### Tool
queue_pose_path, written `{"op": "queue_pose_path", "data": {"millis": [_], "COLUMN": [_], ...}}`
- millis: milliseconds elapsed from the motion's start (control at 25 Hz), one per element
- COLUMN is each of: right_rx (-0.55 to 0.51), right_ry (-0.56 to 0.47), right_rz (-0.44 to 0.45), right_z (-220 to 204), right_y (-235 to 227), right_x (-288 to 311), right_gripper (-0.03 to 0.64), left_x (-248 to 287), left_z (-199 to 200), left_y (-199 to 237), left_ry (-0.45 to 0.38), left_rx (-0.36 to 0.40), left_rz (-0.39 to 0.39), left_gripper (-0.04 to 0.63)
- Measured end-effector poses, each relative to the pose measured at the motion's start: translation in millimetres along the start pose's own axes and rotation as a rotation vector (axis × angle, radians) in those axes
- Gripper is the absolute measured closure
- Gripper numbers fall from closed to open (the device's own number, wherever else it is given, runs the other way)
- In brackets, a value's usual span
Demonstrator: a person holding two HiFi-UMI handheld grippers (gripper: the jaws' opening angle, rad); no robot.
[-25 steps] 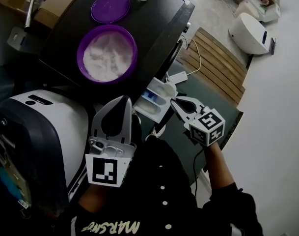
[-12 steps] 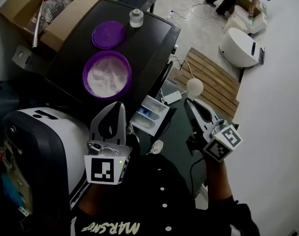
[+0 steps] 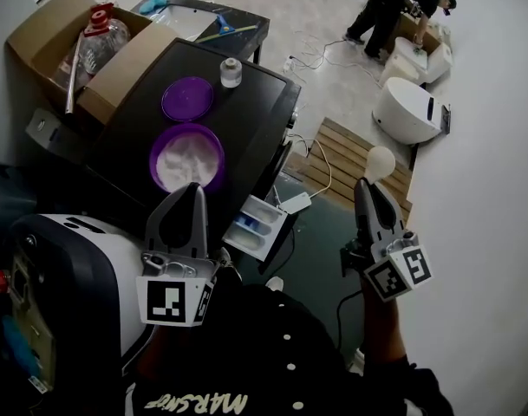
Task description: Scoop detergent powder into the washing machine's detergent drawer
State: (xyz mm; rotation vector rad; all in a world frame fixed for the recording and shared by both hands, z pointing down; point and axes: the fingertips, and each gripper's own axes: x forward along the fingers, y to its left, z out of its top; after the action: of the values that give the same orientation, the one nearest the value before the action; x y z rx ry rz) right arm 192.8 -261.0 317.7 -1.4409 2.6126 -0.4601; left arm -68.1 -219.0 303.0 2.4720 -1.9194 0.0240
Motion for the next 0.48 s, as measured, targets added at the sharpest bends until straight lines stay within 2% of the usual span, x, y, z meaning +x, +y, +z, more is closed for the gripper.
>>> {"op": "queue_pose_path", "data": {"millis": [160, 480], "right_rx": [-0.084, -0.171], "right_ry": [-0.072, -0.152], "right_rz": [-0.056, -0.108], "right_z": [22, 50], "right_y": [-7, -14], "right_x": [-11, -31], "right_gripper": [0.584, 0.583], "left_x": [-1, -6], "left_z": [18, 49], "left_y": [5, 18], "left_ry": [-0.047, -0.110], "left_rx": [0.029, 0.087], "left_rz": [0.011, 0.047], "left_gripper": [0.581, 0.581]}}
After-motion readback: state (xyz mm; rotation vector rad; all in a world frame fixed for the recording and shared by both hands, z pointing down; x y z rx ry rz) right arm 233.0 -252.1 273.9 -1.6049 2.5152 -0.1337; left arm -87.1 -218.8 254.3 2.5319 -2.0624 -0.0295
